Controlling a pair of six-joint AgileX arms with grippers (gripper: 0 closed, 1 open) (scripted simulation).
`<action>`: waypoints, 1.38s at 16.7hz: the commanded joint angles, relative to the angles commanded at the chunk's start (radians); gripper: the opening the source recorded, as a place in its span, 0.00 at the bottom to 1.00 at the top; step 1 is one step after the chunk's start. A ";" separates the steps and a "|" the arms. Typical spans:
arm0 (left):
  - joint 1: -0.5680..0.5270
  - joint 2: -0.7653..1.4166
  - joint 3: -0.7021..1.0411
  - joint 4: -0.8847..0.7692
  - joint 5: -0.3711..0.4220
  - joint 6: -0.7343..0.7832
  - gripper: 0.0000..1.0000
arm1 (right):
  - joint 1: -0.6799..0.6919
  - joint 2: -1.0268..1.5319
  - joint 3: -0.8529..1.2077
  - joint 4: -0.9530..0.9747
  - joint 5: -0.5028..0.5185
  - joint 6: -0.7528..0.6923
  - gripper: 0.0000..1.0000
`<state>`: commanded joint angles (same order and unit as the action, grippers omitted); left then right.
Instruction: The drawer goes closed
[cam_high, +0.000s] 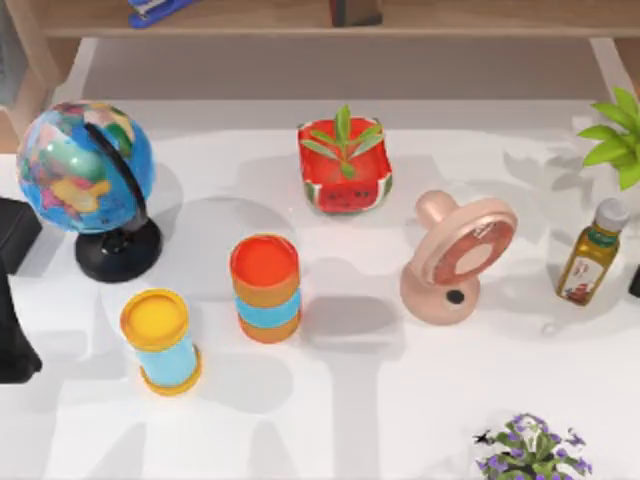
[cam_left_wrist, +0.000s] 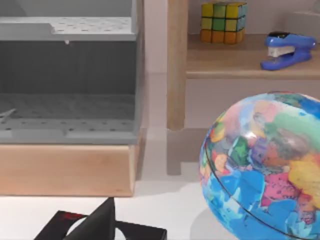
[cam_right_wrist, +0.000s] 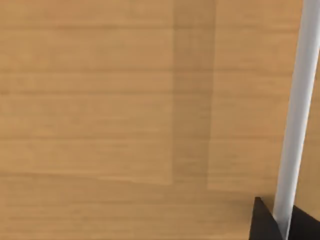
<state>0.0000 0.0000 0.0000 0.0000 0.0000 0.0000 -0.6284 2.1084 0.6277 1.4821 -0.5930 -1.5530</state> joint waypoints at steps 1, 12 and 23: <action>0.000 0.000 0.000 0.000 0.000 0.000 1.00 | 0.016 0.011 0.030 -0.019 0.016 0.000 0.00; 0.000 0.000 0.000 0.000 0.000 0.000 1.00 | 0.074 0.069 0.171 -0.107 0.080 -0.002 0.00; 0.000 0.000 0.000 0.000 0.000 0.000 1.00 | 0.133 0.144 0.360 -0.221 0.146 0.001 0.00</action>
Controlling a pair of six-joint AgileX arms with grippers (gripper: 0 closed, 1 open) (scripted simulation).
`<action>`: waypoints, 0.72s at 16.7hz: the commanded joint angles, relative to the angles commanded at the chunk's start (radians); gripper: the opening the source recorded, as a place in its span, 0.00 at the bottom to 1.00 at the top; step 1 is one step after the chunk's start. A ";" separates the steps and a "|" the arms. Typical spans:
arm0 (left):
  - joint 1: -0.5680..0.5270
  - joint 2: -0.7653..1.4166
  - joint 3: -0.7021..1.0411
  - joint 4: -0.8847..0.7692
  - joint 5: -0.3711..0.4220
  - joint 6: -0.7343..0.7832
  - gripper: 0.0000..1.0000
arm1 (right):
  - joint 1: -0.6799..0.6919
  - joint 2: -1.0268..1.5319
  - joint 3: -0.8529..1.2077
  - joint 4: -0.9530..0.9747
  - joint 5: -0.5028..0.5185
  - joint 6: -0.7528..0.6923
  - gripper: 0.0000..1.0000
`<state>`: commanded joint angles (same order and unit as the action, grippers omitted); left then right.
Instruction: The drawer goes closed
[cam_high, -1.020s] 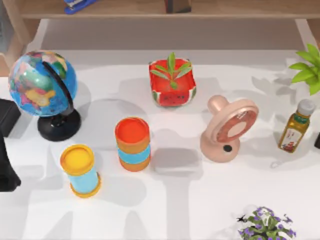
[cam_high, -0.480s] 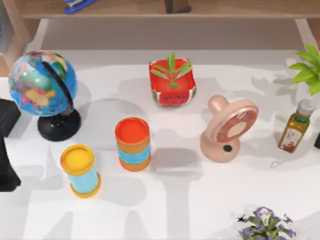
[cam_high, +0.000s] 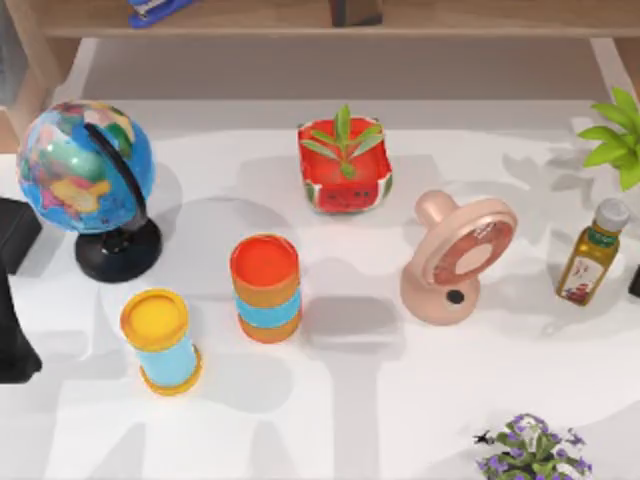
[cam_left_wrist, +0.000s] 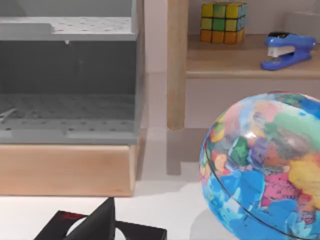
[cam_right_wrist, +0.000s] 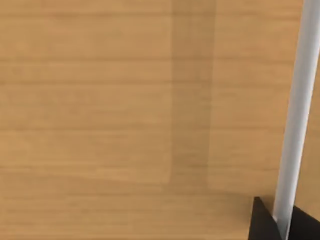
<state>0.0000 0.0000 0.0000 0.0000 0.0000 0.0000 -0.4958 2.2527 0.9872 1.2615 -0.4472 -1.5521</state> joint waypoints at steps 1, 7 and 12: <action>0.000 0.000 0.000 0.000 0.000 0.000 1.00 | 0.005 0.011 0.022 -0.012 0.004 -0.001 0.00; 0.000 0.000 0.000 0.000 0.000 0.000 1.00 | 0.051 0.100 0.219 -0.120 0.048 0.000 0.00; 0.000 0.000 0.000 0.000 0.000 0.000 1.00 | 0.062 0.119 0.267 -0.148 0.060 0.001 0.00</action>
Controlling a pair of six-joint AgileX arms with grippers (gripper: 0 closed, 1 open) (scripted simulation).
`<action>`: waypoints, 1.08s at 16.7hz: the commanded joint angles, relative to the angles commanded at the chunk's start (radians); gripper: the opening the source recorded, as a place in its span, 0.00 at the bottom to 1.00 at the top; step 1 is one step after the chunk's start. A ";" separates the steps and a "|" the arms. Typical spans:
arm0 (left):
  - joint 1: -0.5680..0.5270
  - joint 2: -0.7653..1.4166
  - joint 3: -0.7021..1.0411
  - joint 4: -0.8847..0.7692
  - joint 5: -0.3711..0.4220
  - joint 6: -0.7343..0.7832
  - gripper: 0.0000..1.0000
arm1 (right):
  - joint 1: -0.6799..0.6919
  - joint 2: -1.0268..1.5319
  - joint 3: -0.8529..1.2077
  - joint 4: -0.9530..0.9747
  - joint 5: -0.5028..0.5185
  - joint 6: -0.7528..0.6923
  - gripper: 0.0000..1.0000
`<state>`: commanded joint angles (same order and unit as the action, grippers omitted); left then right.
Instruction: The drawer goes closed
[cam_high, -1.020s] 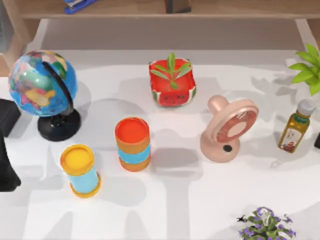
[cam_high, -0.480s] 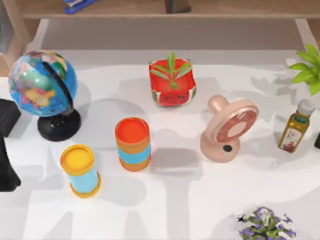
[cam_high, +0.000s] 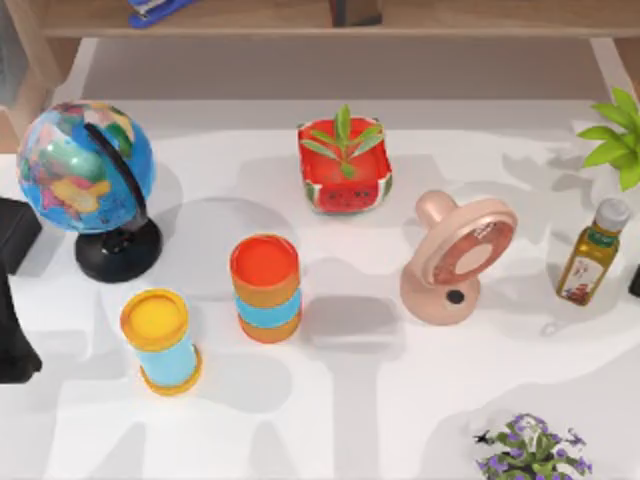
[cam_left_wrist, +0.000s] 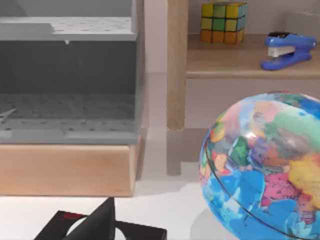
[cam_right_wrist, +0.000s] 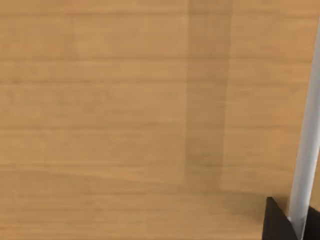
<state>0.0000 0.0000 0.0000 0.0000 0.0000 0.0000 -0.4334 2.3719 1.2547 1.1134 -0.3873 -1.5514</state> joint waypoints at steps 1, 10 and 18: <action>0.000 0.000 0.000 0.000 0.000 0.000 1.00 | 0.000 0.000 0.000 0.000 0.000 0.000 0.00; 0.000 0.000 0.000 0.000 0.000 0.000 1.00 | 0.000 0.000 0.000 0.000 0.000 0.000 0.68; 0.000 0.000 0.000 0.000 0.000 0.000 1.00 | 0.000 0.000 0.000 0.000 0.000 0.000 1.00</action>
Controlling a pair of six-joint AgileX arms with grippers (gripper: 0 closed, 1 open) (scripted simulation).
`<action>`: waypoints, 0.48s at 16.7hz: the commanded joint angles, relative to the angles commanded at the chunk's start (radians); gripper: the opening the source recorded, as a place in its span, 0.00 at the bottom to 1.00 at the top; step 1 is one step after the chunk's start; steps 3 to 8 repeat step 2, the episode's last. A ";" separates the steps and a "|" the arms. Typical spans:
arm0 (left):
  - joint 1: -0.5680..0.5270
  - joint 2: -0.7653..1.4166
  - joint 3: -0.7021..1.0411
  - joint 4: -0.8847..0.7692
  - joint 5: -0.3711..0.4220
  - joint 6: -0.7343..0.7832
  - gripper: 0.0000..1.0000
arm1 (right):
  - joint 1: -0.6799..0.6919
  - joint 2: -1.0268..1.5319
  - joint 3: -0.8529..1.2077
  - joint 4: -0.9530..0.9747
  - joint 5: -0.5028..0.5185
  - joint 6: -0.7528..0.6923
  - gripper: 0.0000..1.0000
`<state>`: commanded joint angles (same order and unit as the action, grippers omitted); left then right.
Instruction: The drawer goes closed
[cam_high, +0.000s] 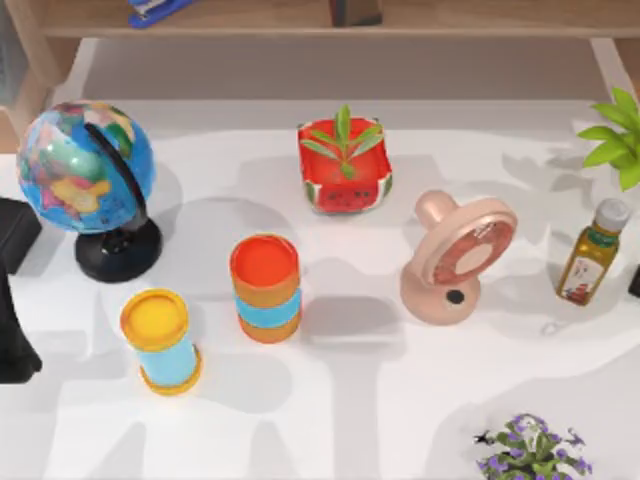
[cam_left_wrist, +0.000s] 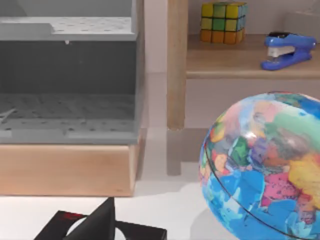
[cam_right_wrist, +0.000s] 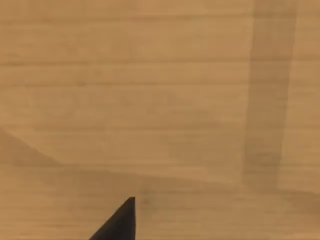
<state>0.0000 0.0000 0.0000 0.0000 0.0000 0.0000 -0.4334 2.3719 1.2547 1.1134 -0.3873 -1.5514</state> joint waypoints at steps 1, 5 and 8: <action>0.000 0.000 0.000 0.000 0.000 0.000 1.00 | 0.000 0.000 0.000 0.000 0.000 0.000 1.00; 0.000 0.000 0.000 0.000 0.000 0.000 1.00 | 0.000 0.000 0.000 0.000 0.000 0.000 1.00; 0.000 0.000 0.000 0.000 0.000 0.000 1.00 | 0.000 0.000 0.000 0.000 0.000 0.000 1.00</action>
